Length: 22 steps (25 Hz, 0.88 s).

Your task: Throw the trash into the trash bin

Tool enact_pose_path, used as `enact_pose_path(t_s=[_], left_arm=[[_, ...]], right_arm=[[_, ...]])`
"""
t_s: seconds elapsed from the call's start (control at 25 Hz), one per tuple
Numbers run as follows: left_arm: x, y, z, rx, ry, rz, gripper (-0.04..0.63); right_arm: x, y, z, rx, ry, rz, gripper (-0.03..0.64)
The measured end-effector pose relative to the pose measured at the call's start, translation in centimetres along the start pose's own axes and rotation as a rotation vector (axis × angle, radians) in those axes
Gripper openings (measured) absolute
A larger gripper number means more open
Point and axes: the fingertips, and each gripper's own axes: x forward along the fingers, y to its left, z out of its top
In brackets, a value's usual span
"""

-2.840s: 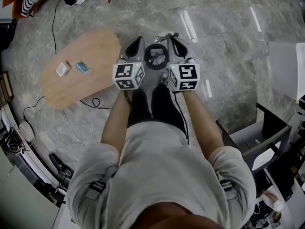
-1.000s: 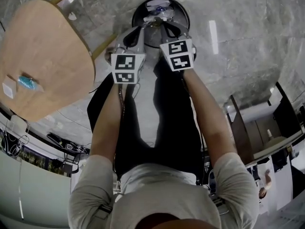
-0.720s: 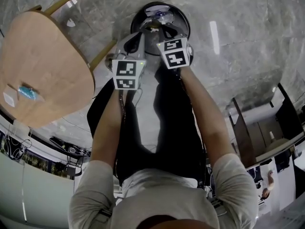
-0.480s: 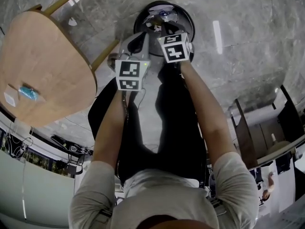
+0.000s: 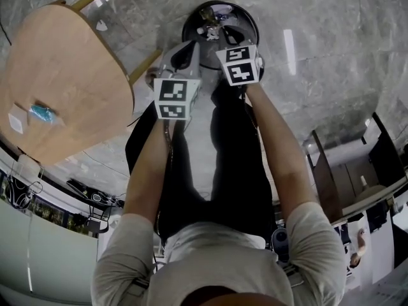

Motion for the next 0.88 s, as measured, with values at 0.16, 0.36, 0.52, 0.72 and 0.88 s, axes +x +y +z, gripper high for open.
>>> enact_pose_path(t_s=[0.16,0.36,0.52,0.72,0.88], left_arm=[[-3.5,-1.3,3.0,-0.004,-0.038,0.006,0.018],[-8.3,-3.0,7.2,-0.049,-0.097,0.024,0.018],[-12.7,-3.8,9.8,-0.072,-0.133,0.048,0.018],[-18.6,-4.8,13.8,-0.046,-0.185,0.086,0.018],[-23.0,-5.8,18.7,-0.021,-0.254,0.113,0.018]], right_arm=[[-5.5,1.3,4.5,-0.041,-0.136,0.008,0.008],[-12.3,3.9,9.1,-0.070,-0.223,0.029,0.008],[-18.2,6.6,12.0,-0.063,-0.283,0.051,0.008],[-26.7,9.5,16.5,-0.114,-0.387,0.061,0.008],[-33.3,11.0,20.9,-0.136,-0.483,0.059,0.008]])
